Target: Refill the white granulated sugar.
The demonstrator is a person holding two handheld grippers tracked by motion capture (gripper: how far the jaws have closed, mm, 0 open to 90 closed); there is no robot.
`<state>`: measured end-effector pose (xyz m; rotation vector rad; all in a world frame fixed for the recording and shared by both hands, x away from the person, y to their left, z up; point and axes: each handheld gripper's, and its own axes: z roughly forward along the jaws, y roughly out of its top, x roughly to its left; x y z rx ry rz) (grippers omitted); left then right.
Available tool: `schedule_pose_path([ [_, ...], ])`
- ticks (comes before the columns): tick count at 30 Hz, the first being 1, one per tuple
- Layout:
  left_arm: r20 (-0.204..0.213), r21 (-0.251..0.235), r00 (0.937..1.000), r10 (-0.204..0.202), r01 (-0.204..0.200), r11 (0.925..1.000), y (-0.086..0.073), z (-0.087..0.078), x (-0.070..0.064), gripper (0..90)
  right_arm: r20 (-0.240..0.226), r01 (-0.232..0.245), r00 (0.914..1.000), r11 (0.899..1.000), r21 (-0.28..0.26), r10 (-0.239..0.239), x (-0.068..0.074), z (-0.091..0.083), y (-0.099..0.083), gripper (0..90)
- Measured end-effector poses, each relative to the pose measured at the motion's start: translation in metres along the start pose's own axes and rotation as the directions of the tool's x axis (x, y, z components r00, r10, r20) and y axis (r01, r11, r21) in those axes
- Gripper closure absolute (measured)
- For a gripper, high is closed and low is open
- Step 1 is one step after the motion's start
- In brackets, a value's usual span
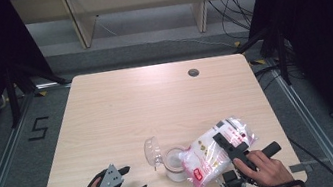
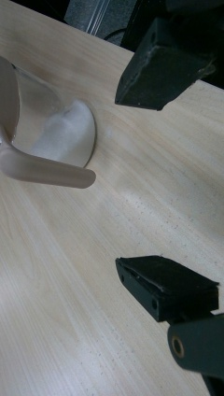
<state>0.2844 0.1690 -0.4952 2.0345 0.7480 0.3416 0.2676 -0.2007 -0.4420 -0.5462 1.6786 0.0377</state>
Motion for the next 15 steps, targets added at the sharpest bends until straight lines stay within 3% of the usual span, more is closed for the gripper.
schedule_pose_path([
  [15, 0.002, -0.008, 1.0, -0.009, 0.009, 0.9999, 0.0001, 0.0004, -0.0006, 17.6, 0.001, 0.004, 1.0, 1.0, 0.001, -0.004, 0.0011, 0.0003, -0.0005, 57.8],
])
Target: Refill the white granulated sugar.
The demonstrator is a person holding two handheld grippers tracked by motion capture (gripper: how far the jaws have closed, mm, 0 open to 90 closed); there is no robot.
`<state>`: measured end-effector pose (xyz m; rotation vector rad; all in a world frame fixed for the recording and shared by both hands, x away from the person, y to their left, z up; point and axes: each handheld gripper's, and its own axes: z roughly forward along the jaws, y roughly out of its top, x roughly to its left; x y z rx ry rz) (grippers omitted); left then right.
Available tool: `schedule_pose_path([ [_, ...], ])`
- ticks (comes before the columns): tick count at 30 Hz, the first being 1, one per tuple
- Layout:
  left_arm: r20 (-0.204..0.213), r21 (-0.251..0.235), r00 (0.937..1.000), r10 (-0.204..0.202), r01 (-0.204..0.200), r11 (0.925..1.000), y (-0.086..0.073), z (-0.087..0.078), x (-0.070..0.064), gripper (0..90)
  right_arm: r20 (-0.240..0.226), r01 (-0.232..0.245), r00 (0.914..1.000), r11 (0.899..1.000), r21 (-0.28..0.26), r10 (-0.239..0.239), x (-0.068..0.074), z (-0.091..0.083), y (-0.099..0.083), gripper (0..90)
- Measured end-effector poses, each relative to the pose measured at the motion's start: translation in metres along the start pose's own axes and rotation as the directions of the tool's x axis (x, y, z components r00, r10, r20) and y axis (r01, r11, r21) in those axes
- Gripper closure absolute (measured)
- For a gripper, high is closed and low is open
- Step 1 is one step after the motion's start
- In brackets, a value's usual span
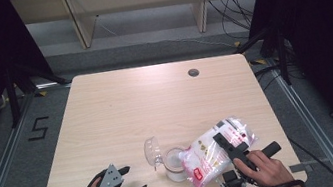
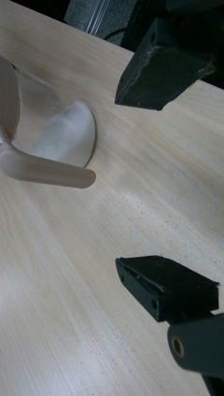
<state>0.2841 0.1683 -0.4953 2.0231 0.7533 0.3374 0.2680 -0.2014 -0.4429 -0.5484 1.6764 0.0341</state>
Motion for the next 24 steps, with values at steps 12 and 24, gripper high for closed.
schedule_pose_path([
  [12, 0.0, 0.007, 1.0, 0.008, -0.008, 0.9999, 0.0, -0.0003, 0.0006, 17.6, 0.005, 0.006, 1.0, 1.0, 0.004, -0.006, -0.0004, -0.0004, 0.0, 58.1],
  [24, 0.001, -0.001, 1.0, -0.001, 0.001, 1.0, -0.0001, 0.0002, -0.0001, 17.8, 0.022, 0.014, 0.9997, 1.0, -0.007, -0.014, -0.0034, -0.0025, 0.0002, 58.6],
])
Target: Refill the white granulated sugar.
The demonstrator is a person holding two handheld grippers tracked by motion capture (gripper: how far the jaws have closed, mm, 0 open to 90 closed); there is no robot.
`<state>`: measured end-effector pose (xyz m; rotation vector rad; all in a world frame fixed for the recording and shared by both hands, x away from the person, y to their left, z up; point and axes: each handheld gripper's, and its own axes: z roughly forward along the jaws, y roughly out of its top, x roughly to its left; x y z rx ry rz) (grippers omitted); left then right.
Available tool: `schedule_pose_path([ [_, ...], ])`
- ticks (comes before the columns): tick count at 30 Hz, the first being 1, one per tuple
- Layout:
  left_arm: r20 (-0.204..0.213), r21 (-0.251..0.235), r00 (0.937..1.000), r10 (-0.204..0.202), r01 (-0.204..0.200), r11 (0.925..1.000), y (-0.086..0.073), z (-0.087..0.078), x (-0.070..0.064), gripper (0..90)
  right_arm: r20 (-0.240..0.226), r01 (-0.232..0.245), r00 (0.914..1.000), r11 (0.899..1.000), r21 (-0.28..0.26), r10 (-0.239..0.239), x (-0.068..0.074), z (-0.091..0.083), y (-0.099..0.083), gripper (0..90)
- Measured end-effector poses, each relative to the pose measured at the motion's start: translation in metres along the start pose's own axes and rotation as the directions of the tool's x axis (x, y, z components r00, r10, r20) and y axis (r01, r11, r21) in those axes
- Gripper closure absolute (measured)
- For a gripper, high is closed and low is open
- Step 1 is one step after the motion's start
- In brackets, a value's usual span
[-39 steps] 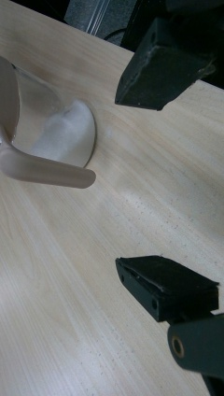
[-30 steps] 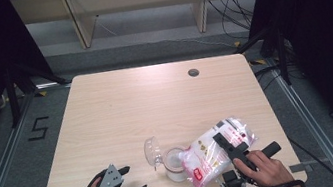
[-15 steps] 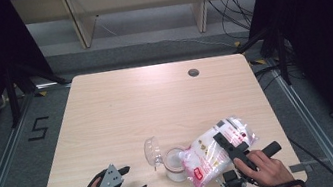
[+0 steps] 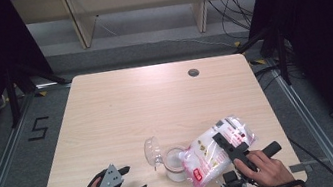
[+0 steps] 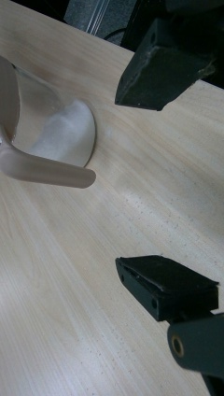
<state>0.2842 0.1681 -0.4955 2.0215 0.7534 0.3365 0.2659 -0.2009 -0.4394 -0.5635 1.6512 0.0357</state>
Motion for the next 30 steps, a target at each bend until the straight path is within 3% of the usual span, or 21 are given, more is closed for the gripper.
schedule_pose_path([
  [13, 0.0, 0.001, 1.0, 0.002, -0.002, 1.0, 0.0, -0.0001, 0.0001, 17.8, -0.001, -0.01, 1.0, 1.0, -0.006, 0.01, 0.0021, 0.0009, -0.0005, 59.1],
  [20, -0.001, 0.003, 1.0, 0.003, -0.003, 1.0, 0.0001, -0.0003, 0.0002, 17.8, -0.035, -0.01, 0.9993, 1.0, 0.0, 0.01, 0.0034, 0.0023, -0.0002, 59.5],
  [23, 0.002, 0.003, 0.9994, 0.034, -0.034, 0.9994, 0.0008, -0.0004, 0.0019, 17.8, -0.04, -0.016, 0.9991, 1.0, 0.004, 0.016, 0.0041, 0.0029, 0.0003, 59.7],
  [24, 0.0, 0.003, 1.0, 0.005, -0.005, 1.0, 0.0001, -0.0002, 0.0002, 17.8, -0.04, -0.003, 0.9992, 1.0, 0.001, 0.003, 0.0039, 0.0034, 0.0002, 59.7],
  [25, 0.0, 0.003, 0.9999, 0.013, -0.013, 0.9999, 0.0003, -0.0003, 0.0006, 17.8, -0.047, -0.018, 0.9987, 1.0, 0.007, 0.019, 0.0057, 0.0035, 0.0002, 59.7],
  [27, 0.002, 0.003, 0.9994, 0.033, -0.033, 0.9994, 0.0008, -0.0005, 0.0018, 17.8, -0.044, 0.0, 0.999, 1.0, 0.003, 0.0, 0.0048, 0.0041, 0.0006, 59.8],
  [30, 0.002, 0.003, 0.9996, 0.03, -0.03, 0.9995, 0.0007, -0.0004, 0.0014, 17.9, -0.041, 0.006, 0.9991, 1.0, 0.003, -0.006, 0.0063, 0.0051, 0.0009, 60.0],
])
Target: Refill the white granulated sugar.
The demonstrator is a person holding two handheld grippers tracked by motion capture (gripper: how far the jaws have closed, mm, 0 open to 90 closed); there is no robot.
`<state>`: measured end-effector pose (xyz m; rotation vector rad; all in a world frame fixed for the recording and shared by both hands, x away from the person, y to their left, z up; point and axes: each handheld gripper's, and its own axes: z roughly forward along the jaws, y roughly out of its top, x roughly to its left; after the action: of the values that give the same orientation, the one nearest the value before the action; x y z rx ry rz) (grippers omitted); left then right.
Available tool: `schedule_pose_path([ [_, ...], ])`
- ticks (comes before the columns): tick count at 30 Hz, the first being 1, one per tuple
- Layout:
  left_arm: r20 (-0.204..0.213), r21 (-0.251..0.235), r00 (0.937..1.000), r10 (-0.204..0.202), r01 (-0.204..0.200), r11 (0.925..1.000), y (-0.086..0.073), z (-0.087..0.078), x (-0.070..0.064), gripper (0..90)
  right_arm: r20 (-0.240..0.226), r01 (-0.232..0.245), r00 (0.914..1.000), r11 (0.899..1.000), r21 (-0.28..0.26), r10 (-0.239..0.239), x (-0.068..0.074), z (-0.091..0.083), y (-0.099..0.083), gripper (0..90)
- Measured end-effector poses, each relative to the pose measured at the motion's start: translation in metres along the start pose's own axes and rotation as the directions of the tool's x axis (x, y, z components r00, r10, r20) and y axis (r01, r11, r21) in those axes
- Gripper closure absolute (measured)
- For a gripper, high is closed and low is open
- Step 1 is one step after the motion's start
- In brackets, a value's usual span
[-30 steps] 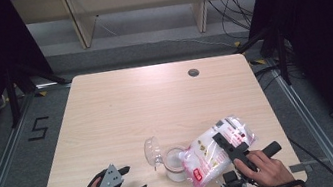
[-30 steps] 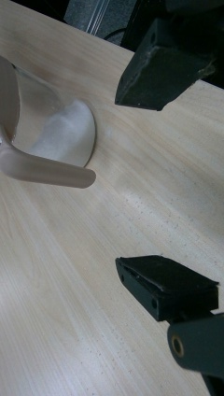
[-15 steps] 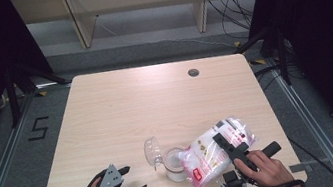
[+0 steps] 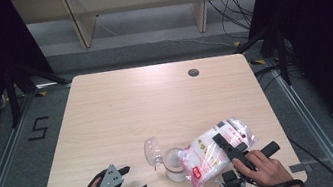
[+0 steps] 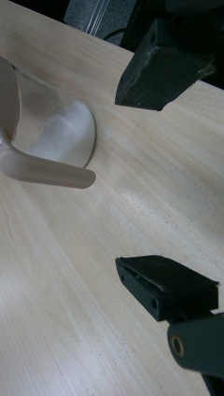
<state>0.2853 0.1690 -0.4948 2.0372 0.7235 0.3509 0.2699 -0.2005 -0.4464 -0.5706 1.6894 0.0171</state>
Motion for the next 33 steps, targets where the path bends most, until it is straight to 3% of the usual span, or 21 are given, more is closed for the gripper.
schedule_pose_path([
  [14, 0.001, 0.002, 1.0, 0.001, -0.001, 1.0, 0.0, 0.0, 0.0, 18.4, -0.037, 0.011, 0.9993, 1.0, 0.009, -0.01, 0.004, 0.003, -0.001, 60.8],
  [15, 0.001, 0.001, 1.0, 0.0, 0.0, 1.0, 0.0, 0.0, 0.0, 18.4, -0.033, 0.036, 0.9988, 0.999, -0.007, -0.036, 0.002, 0.005, -0.001, 60.8],
  [18, 0.001, 0.0, 1.0, -0.001, 0.001, 1.0, 0.0, 0.0, 0.0, 18.5, -0.038, 0.002, 0.9993, 1.0, 0.006, -0.002, 0.005, 0.005, -0.001, 61.0],
  [23, 0.002, 0.007, 0.9999, 0.01, -0.01, 0.9999, 0.0, -0.001, 0.001, 18.4, -0.041, 0.006, 0.9992, 1.0, -0.003, -0.006, 0.007, 0.006, -0.002, 61.3],
  [33, 0.002, -0.006, 0.9997, -0.023, 0.023, 0.9997, -0.001, 0.001, -0.001, 18.5, -0.051, -0.021, 0.9985, 1.0, -0.003, 0.02, 0.011, 0.007, -0.004, 61.8],
])
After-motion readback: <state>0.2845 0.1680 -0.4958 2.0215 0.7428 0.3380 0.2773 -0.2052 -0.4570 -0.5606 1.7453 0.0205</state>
